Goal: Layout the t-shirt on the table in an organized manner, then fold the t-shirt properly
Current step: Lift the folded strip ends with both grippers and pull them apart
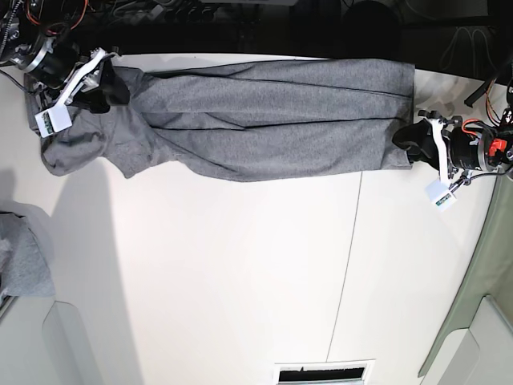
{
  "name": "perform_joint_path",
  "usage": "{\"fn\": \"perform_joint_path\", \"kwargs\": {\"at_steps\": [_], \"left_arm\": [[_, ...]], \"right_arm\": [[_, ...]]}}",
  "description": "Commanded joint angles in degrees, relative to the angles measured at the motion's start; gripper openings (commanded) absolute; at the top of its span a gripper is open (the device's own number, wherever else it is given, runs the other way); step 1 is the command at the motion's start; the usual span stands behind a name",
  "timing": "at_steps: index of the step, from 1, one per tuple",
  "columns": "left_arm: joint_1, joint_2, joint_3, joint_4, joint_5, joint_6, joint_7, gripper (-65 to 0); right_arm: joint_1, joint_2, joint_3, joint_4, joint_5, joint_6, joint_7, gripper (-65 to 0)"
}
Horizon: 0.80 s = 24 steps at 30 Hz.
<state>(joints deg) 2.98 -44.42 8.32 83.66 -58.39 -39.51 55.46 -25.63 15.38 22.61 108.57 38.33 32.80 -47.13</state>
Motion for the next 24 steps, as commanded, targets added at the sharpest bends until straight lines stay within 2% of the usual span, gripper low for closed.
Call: {"fn": "perform_joint_path", "kwargs": {"at_steps": [1,6,10,12,14,16,19,21,24], "left_arm": [[-0.7,-1.0,-0.5,0.7,-0.9,-0.5,-0.8,-40.6],[-0.8,-1.4,-0.5,0.7,-1.0,-0.5,-0.8,-40.7],[-0.7,-2.0,-0.5,0.7,-1.3,-0.5,-0.7,-40.7],[-0.7,-2.0,-0.5,0.7,-2.0,-0.5,-0.5,-40.7],[-0.7,-1.9,-0.5,0.7,-2.2,-0.5,-0.6,-40.6],[-0.7,-1.9,-1.2,0.7,-2.2,-0.5,-0.6,-40.6],[0.7,-1.6,-4.2,0.7,-2.2,-0.5,-0.6,-35.2],[2.4,-1.0,-7.7,0.7,-2.7,-0.5,-0.6,-32.9],[6.0,0.5,-13.7,0.7,-3.9,-0.5,-0.5,-32.9]], "right_arm": [[0.2,0.7,0.4,0.9,1.1,0.0,1.1,-35.7],[1.9,0.5,1.6,1.3,2.2,-1.1,3.3,-35.9],[6.4,-1.7,3.7,1.3,0.6,-1.1,4.3,-36.9],[8.2,-2.3,3.7,0.8,-3.7,-1.2,5.3,-47.6],[9.3,-2.2,3.5,-0.9,-6.4,-1.7,6.5,-64.6],[10.1,-2.2,3.5,-3.6,-7.6,-1.7,6.8,-65.0],[10.0,-2.0,3.5,-9.0,-7.9,-1.7,8.4,-65.0],[10.0,-1.9,3.5,-13.2,-7.9,-1.7,9.7,-65.0],[10.0,-1.9,3.5,-19.0,-7.3,-1.7,11.6,-65.0]]}}
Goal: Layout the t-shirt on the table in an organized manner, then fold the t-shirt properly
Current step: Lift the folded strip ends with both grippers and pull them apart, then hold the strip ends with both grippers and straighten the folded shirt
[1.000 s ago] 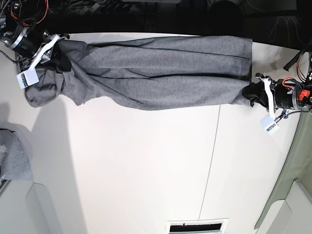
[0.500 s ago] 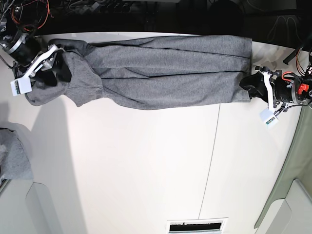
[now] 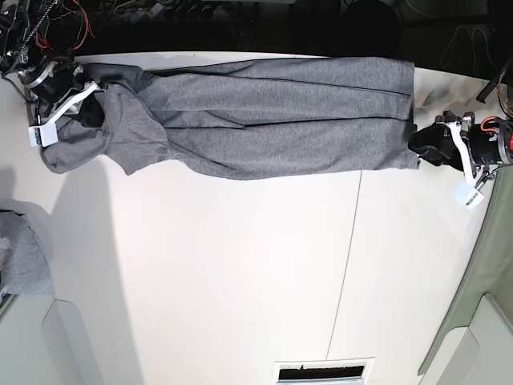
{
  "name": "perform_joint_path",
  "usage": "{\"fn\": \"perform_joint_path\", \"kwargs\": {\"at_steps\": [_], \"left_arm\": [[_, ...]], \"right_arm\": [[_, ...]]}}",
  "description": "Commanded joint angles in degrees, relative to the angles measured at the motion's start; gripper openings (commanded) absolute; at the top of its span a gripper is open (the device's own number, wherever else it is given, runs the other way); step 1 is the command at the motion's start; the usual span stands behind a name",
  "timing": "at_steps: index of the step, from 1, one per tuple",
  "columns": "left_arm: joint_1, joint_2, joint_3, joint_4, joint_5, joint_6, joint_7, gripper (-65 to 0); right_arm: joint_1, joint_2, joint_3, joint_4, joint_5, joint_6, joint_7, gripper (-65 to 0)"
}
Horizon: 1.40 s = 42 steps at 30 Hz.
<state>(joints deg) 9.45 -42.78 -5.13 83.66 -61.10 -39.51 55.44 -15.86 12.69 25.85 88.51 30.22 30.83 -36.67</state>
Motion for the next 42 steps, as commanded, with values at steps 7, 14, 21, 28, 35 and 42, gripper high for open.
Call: {"fn": "perform_joint_path", "kwargs": {"at_steps": [7,14,21,28,35,42], "left_arm": [[8.5,6.7,-14.1,0.7,-4.9,-0.5,-1.0,-32.9],[12.2,17.6,-23.0,0.7,-2.1,-0.5,-4.2,-32.4],[12.1,26.4,-25.1,0.6,8.9,6.9,-12.3,-28.9],[11.0,29.4,-25.1,0.6,9.7,7.0,-12.9,-28.9],[10.2,30.7,-23.3,0.6,17.5,12.0,-15.7,-29.0],[10.2,30.7,-23.3,0.6,20.3,13.6,-16.9,-65.0]], "right_arm": [[0.4,0.8,0.3,-3.0,4.9,0.5,2.4,-65.0],[0.4,0.8,0.3,-3.0,4.9,0.5,2.3,-65.0],[0.4,0.8,0.3,-3.0,4.7,0.5,1.9,-65.0],[0.4,0.8,0.3,-3.0,4.8,0.5,1.7,-65.0],[0.4,0.8,0.3,-3.0,5.6,0.5,1.0,-65.0],[0.4,0.8,0.3,-3.0,7.1,0.5,0.6,-65.0]]}}
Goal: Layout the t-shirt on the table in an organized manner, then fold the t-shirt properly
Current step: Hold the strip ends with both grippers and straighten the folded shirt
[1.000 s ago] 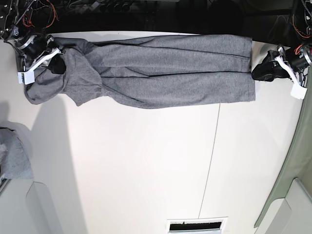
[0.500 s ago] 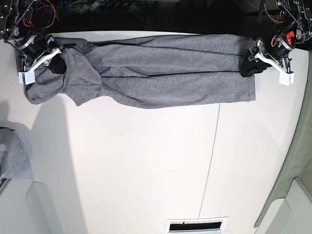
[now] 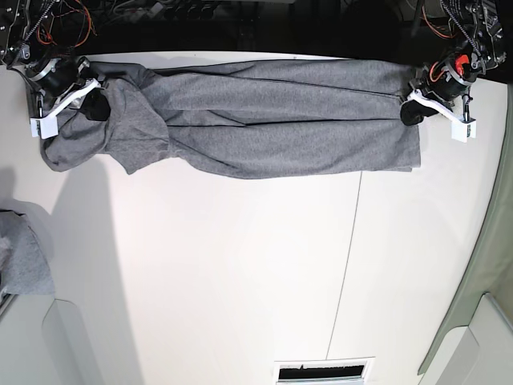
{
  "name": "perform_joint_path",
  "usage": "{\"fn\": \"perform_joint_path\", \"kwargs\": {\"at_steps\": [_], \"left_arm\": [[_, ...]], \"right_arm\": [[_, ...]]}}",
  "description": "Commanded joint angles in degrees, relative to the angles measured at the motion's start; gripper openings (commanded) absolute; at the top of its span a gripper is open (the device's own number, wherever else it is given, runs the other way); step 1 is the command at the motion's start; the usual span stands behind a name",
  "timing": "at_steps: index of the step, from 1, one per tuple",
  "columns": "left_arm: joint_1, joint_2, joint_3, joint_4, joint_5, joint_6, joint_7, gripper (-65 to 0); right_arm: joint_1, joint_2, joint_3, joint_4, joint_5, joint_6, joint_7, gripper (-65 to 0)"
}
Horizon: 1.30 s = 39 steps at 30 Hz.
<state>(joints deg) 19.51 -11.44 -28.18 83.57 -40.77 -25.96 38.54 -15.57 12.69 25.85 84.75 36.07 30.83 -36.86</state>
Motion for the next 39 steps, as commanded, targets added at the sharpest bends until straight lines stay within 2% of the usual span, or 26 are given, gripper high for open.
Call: {"fn": "perform_joint_path", "kwargs": {"at_steps": [1,8,13,18,22,28,29,32,39], "left_arm": [[0.2,-0.7,-0.2,0.7,-0.1,0.0,0.0,-65.0],[-1.5,-2.4,-0.4,3.5,-0.1,0.0,1.4,-65.0],[0.3,-4.9,-0.4,12.7,-0.1,0.0,3.7,-65.0],[2.3,-5.1,0.9,22.2,-0.1,0.0,4.6,-65.0],[2.4,-5.0,4.8,27.1,0.0,0.0,5.0,-65.0],[2.4,-3.9,13.8,32.2,8.1,0.1,5.0,-65.0],[2.4,-3.6,14.3,32.2,9.9,0.2,5.0,-65.0],[2.4,-3.3,14.4,32.1,12.7,3.7,4.7,-65.0],[2.4,-4.4,13.2,32.0,18.8,3.9,4.5,-65.0]], "right_arm": [[0.1,0.8,0.3,0.8,1.5,0.5,0.8,-65.0],[0.2,0.8,0.3,0.8,3.8,0.5,0.8,-65.0],[0.2,0.8,0.3,0.8,3.8,0.5,0.8,-65.0],[0.2,0.8,0.3,0.8,3.8,0.5,0.8,-65.0],[0.6,0.8,0.3,0.8,3.8,0.5,0.8,-65.0],[0.8,0.8,0.3,0.8,3.8,0.5,0.8,-65.0],[0.8,0.8,0.3,0.8,3.8,0.5,0.8,-65.0],[0.8,0.8,0.3,0.8,3.8,0.5,0.8,-65.0],[0.8,0.8,0.3,0.8,3.8,0.5,0.8,-65.0]]}}
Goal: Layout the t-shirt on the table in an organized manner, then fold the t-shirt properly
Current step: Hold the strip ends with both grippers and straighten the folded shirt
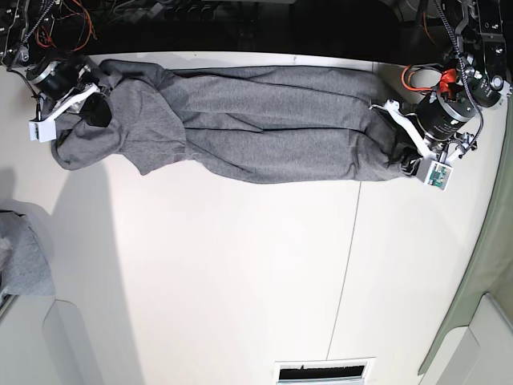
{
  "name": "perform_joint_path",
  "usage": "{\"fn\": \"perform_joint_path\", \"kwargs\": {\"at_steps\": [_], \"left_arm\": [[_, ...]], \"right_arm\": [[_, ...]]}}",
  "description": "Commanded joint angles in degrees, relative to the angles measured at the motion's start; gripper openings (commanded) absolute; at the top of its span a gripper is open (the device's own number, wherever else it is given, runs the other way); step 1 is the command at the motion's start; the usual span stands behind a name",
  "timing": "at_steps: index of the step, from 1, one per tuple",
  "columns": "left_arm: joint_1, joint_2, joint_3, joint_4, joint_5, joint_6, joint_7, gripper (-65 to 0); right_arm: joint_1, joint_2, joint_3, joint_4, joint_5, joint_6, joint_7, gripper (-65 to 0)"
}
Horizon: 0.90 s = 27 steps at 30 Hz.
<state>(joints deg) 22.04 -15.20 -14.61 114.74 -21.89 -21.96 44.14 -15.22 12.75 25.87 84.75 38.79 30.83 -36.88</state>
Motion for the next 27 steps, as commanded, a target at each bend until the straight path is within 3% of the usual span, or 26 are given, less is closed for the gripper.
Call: {"fn": "perform_joint_path", "kwargs": {"at_steps": [1,8,15,18,20,23,27], "left_arm": [[-0.1,-0.9,-1.4,0.6,0.0,-0.1,-1.0,-65.0],[-0.1,-1.0,-9.5,-6.0,-0.2,-0.1,-2.1,-65.0],[-0.1,-1.0,-9.7,-16.9,-4.1,-1.9,-8.9,-63.9],[-0.1,-1.0,-9.7,-20.3,-4.1,-1.8,-13.0,-47.6],[-0.3,-1.0,-9.7,-21.0,-4.9,-1.4,-12.7,-38.7],[-1.8,-1.0,-10.3,-21.0,-7.0,-0.1,-8.7,-36.3],[-2.4,-1.0,-13.4,-21.0,-8.4,-0.1,-9.0,-36.1]], "right_arm": [[0.4,0.7,0.3,0.8,1.1,0.5,0.8,-65.0],[0.5,0.7,0.3,0.8,1.1,0.5,0.6,-65.0],[0.6,0.7,0.3,0.8,1.1,0.5,0.6,-65.0],[0.6,0.8,0.3,0.8,1.1,0.5,0.6,-65.0],[0.6,0.8,0.3,0.8,1.1,0.5,0.6,-65.0],[0.6,0.7,0.3,0.8,1.1,0.5,0.6,-65.0],[0.6,0.8,0.3,0.8,1.1,0.5,0.4,-65.0]]}}
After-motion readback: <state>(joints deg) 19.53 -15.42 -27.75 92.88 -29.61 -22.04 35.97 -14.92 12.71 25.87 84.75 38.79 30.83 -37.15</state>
